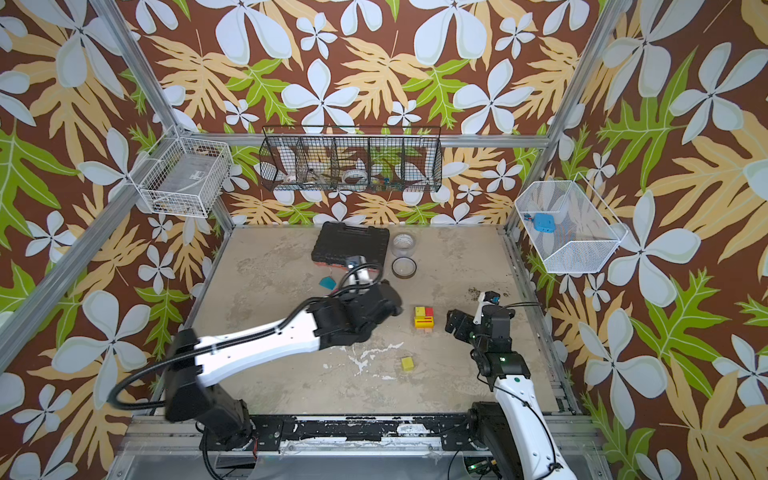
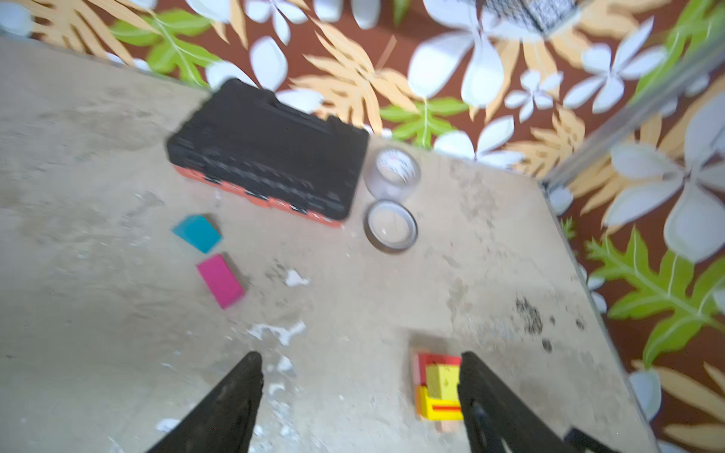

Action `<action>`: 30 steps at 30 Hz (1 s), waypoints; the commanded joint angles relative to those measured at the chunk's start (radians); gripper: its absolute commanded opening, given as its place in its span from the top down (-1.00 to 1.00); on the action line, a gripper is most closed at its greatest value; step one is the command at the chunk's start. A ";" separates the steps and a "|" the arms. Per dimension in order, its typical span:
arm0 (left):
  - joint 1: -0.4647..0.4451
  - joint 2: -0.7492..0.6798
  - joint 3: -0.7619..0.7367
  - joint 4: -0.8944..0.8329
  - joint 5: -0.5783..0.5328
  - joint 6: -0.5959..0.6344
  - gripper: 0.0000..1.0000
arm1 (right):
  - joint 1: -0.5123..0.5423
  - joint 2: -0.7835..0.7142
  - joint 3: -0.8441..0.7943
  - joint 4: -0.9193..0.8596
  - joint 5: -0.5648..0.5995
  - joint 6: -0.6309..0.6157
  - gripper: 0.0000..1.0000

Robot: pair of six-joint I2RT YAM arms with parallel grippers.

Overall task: Build the wood block tower
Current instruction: 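Withdraw the left gripper while the right gripper moves over the other yellow cube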

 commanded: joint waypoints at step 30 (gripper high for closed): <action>0.752 -0.744 -0.926 0.425 0.465 0.334 -0.90 | 1.011 0.381 0.059 -0.089 0.330 0.167 -0.73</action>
